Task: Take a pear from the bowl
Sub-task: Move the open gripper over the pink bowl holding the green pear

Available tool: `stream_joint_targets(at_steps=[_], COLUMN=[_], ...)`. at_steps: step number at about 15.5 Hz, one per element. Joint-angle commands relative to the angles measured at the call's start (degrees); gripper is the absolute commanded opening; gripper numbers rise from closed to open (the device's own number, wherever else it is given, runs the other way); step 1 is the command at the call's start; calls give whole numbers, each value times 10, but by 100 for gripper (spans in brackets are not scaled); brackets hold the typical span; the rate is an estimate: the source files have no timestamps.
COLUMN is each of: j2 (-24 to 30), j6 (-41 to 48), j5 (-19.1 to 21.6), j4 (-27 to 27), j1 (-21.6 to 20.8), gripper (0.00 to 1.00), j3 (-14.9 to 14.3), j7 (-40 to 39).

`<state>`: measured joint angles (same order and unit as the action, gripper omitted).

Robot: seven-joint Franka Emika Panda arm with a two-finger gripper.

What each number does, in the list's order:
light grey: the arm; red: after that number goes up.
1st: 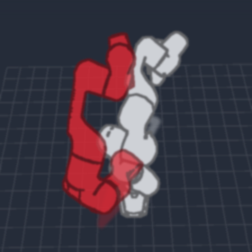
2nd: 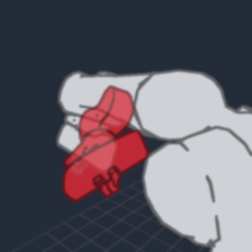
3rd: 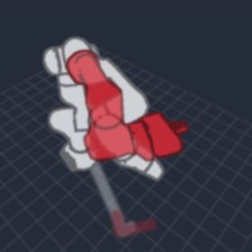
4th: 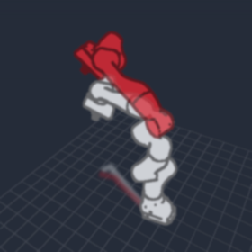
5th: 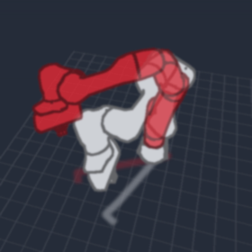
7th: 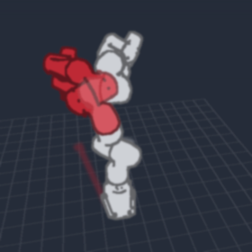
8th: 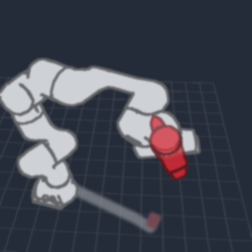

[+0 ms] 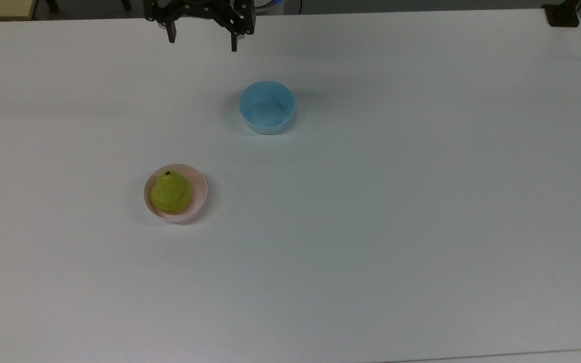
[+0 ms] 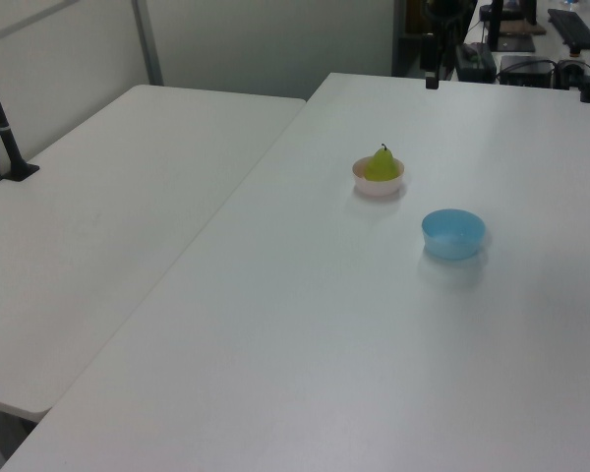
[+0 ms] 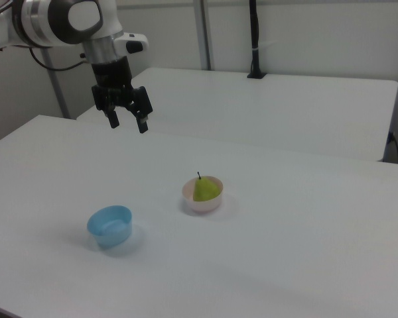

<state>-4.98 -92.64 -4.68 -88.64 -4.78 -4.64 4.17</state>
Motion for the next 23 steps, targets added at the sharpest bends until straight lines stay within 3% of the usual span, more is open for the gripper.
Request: stream_joint_targets(at_steps=[1,8,12,15,23], j2=[-1,-3,-9,-23,-94], j6=[-16,-17,-19,-67,-168], j5=[-5,-5,8,54,46], j4=[-3,-3,0,-1,0], j1=[-1,2,27,70,94], gripper=[100,100,100,100,100], j3=[-9,-10,-10,-10,-12], j7=[7,3,-77,-124,-135])
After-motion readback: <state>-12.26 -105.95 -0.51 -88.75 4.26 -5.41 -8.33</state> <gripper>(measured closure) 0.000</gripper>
